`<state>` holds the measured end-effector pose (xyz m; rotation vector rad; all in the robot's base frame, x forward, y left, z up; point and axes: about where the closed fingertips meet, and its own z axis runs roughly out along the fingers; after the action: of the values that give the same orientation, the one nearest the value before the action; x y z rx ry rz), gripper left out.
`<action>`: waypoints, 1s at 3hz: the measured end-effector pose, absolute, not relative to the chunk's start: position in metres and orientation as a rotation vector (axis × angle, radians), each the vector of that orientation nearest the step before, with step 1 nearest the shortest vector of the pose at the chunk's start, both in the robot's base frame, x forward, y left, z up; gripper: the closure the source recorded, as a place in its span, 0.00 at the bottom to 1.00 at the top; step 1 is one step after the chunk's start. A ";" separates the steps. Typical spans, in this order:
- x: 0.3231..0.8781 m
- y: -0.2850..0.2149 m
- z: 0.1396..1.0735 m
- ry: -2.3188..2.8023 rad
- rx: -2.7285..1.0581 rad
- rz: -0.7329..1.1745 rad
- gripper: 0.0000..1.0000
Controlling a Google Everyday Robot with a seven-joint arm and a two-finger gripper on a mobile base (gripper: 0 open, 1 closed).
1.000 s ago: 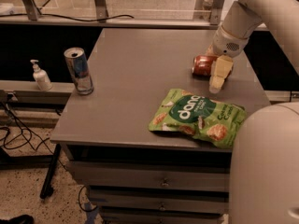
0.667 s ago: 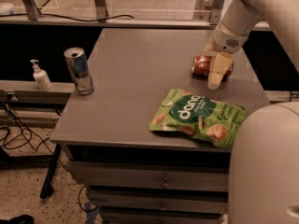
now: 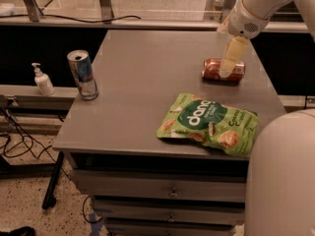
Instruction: Knock coke can over
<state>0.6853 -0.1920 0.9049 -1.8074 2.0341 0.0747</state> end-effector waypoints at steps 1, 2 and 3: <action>0.680 -0.205 0.957 1.960 -1.706 0.039 0.00; 0.664 -0.231 1.013 1.855 -1.575 0.059 0.00; 0.635 -0.262 1.062 1.760 -1.448 0.094 0.00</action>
Offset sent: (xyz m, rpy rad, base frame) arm -0.0439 -0.0965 0.2068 0.3808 -0.3519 -0.0840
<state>0.6352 -0.2625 1.0621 -1.4479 1.7598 0.0942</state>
